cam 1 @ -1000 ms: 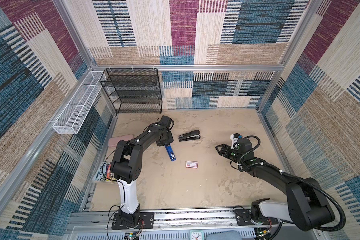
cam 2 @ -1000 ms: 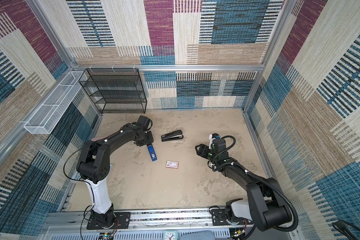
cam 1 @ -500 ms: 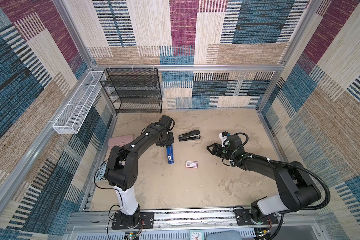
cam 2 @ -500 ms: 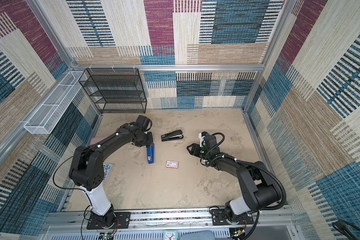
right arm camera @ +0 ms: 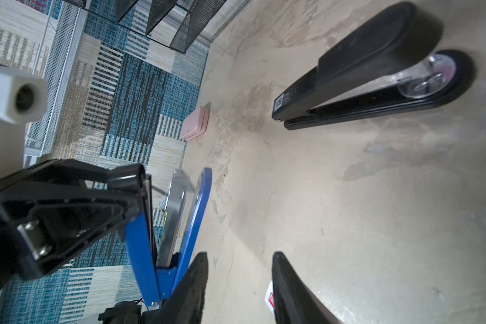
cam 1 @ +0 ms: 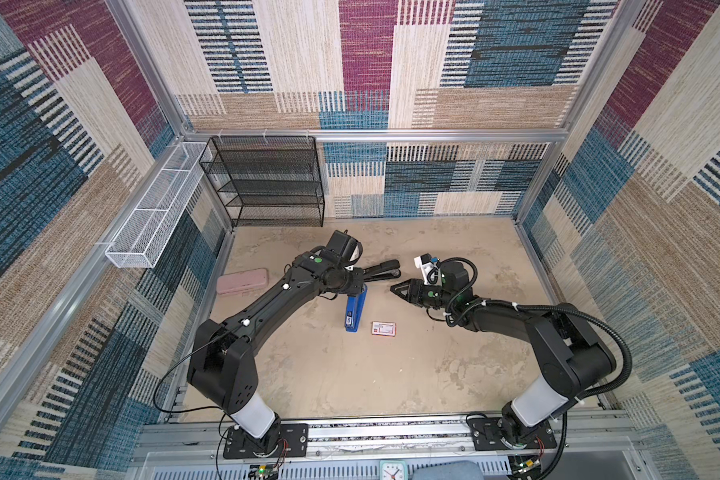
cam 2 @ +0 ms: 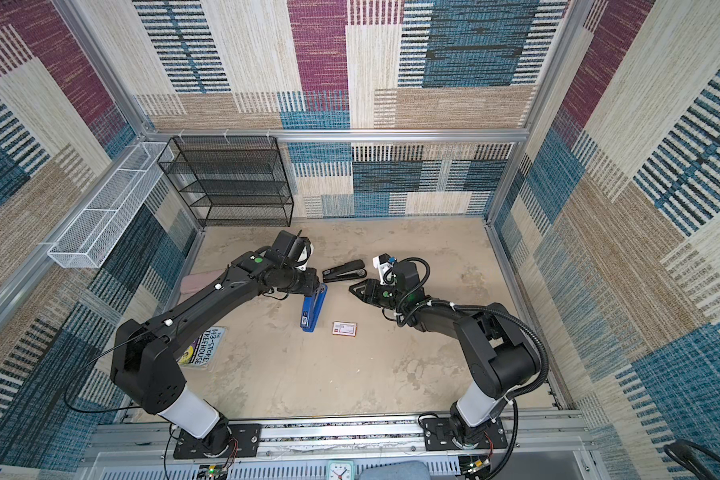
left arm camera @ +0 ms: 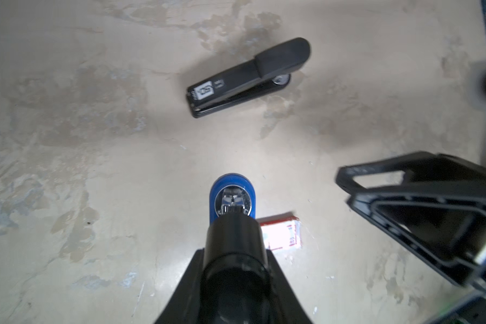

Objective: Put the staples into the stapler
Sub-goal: 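Grasp the blue stapler base with left gripper while right grips its top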

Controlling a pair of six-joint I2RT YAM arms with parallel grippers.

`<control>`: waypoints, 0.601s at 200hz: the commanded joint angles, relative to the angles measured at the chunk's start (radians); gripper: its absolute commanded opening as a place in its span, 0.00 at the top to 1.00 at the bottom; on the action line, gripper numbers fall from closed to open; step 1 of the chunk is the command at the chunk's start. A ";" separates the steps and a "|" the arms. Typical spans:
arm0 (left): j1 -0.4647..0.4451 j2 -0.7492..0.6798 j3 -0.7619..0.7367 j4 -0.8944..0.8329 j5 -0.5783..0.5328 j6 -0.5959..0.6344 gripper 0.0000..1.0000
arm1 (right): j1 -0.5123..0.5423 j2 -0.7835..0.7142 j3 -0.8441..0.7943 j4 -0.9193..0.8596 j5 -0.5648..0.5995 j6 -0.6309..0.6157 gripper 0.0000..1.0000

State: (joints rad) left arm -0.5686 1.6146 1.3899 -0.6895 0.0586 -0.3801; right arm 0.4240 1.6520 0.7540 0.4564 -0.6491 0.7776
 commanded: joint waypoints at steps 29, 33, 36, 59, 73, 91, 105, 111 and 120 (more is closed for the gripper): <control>-0.057 -0.054 -0.031 0.069 0.035 0.049 1.00 | 0.031 0.055 0.022 0.147 -0.096 0.101 0.59; -0.061 -0.055 -0.032 0.070 0.033 0.049 1.00 | 0.033 0.059 0.023 0.151 -0.100 0.105 0.60; -0.064 -0.055 -0.032 0.072 0.030 0.050 1.00 | 0.036 0.061 0.022 0.155 -0.100 0.108 0.60; -0.078 -0.061 -0.041 0.084 0.022 0.045 1.00 | 0.049 0.083 0.027 0.172 -0.113 0.124 0.60; -0.084 -0.061 -0.045 0.091 0.026 0.041 1.00 | 0.054 0.095 0.028 0.190 -0.122 0.138 0.59; -0.091 -0.062 -0.049 0.100 0.023 0.038 1.00 | 0.061 0.111 0.036 0.193 -0.127 0.146 0.60; -0.094 -0.065 -0.052 0.109 0.017 0.037 1.00 | 0.065 0.122 0.039 0.193 -0.129 0.147 0.63; -0.096 -0.066 -0.053 0.115 0.016 0.037 1.00 | 0.065 0.128 0.040 0.199 -0.133 0.151 0.66; -0.097 -0.068 -0.055 0.122 0.018 0.038 1.00 | 0.065 0.135 0.040 0.210 -0.140 0.158 0.69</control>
State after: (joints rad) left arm -0.6621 1.5627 1.3380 -0.6384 0.0814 -0.3416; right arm 0.4854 1.7718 0.7864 0.6106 -0.7589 0.9073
